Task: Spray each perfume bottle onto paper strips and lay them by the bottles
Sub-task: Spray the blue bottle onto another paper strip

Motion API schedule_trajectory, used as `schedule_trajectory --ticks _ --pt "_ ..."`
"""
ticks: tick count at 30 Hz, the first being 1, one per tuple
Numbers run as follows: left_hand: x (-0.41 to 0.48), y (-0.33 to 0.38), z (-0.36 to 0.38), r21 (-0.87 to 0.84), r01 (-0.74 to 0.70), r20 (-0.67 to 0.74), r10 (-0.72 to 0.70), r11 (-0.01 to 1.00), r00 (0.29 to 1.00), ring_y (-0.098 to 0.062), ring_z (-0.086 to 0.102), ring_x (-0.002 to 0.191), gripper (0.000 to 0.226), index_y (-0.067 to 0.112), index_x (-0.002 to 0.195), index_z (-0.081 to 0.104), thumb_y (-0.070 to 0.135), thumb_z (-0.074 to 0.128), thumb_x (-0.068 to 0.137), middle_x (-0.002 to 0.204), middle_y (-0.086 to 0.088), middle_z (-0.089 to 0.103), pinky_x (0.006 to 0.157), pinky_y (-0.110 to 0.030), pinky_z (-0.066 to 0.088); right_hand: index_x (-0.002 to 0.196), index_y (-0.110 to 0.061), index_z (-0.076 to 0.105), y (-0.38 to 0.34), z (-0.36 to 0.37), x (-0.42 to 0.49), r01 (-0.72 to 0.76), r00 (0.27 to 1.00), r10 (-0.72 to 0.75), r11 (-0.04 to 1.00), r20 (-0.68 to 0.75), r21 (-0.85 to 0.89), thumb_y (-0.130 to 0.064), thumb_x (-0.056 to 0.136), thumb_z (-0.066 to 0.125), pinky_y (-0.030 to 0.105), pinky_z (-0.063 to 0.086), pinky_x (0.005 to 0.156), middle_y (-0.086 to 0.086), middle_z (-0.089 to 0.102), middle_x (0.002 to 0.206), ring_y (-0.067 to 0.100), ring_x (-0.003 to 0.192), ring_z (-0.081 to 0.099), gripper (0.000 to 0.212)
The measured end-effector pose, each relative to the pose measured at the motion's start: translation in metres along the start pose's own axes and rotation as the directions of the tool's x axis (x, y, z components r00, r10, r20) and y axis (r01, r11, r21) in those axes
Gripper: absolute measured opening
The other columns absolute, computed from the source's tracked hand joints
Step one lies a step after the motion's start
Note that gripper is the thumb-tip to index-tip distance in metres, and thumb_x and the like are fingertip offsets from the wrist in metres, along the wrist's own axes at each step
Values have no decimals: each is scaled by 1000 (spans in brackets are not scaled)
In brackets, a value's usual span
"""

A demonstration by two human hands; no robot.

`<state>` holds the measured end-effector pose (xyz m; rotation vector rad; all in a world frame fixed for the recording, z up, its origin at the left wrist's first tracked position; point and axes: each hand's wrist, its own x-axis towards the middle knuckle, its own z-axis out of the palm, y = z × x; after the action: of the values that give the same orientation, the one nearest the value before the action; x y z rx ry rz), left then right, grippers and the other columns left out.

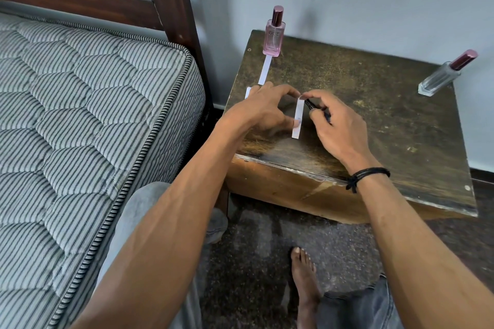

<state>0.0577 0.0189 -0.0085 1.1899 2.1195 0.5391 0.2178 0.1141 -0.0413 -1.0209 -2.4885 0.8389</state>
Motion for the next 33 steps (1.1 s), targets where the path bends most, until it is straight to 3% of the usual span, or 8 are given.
schedule_trajectory --ticks 4,7,16,21,26,28,31,33 --pt "-2 -5 -8 -289 -18 -97 -10 957 995 -18 52 100 25 30 122 64 31 60 98 87 1 54 98 -39 45 129 -47 59 2 -1 6 -46 999 44 986 17 161 -28 103 51 38 45 74 -18 59 91 16 83 59 34" --pt "-7 1 -12 -468 -11 -111 -46 883 993 -4 51 88 25 22 118 69 20 49 104 97 8 59 78 -22 40 132 -45 59 2 -3 13 -55 998 43 952 45 302 -28 102 55 47 50 83 -4 62 102 25 90 61 35" --pt "-6 0 -15 -730 -40 -171 -125 682 977 -6 64 79 36 7 106 74 -12 47 89 98 -10 76 68 -18 48 129 -30 64 -4 -16 18 -153 988 126 863 87 481 -22 102 64 23 50 59 5 72 109 11 91 66 28" --pt "-6 -1 -15 -813 -126 -261 -163 568 952 -20 72 92 34 -1 100 69 -24 52 83 105 -20 73 87 -25 58 121 -24 69 -6 -24 20 -195 981 157 826 115 529 -17 100 68 21 49 57 8 74 108 6 86 66 23" --pt "0 -3 -8 -843 -139 -292 -225 520 930 -32 70 108 25 7 92 73 -13 72 79 92 -10 67 101 -40 54 114 -25 72 -9 -26 19 -197 979 140 820 145 538 -17 98 70 24 50 60 2 77 101 4 84 67 18" --pt "0 -4 -7 -850 -125 -280 -239 512 930 -33 69 108 24 8 91 74 -12 75 77 86 -8 63 95 -35 57 117 -22 73 -9 -25 20 -199 979 139 826 152 528 -18 98 70 23 50 59 4 77 103 5 84 66 19" --pt "-3 -2 -9 -831 -106 -280 -247 545 928 -19 69 88 25 5 94 73 -13 76 77 83 -7 65 66 -16 53 117 -22 72 -9 -25 20 -198 979 139 831 152 520 -18 98 70 21 50 59 7 75 107 8 85 65 19" --pt "-5 0 -10 -823 -104 -288 -252 559 924 -13 68 78 26 3 95 73 -13 77 75 80 -7 69 64 -17 53 114 -24 72 -9 -25 20 -197 979 138 831 150 520 -18 98 70 20 50 58 8 75 108 9 86 65 17"
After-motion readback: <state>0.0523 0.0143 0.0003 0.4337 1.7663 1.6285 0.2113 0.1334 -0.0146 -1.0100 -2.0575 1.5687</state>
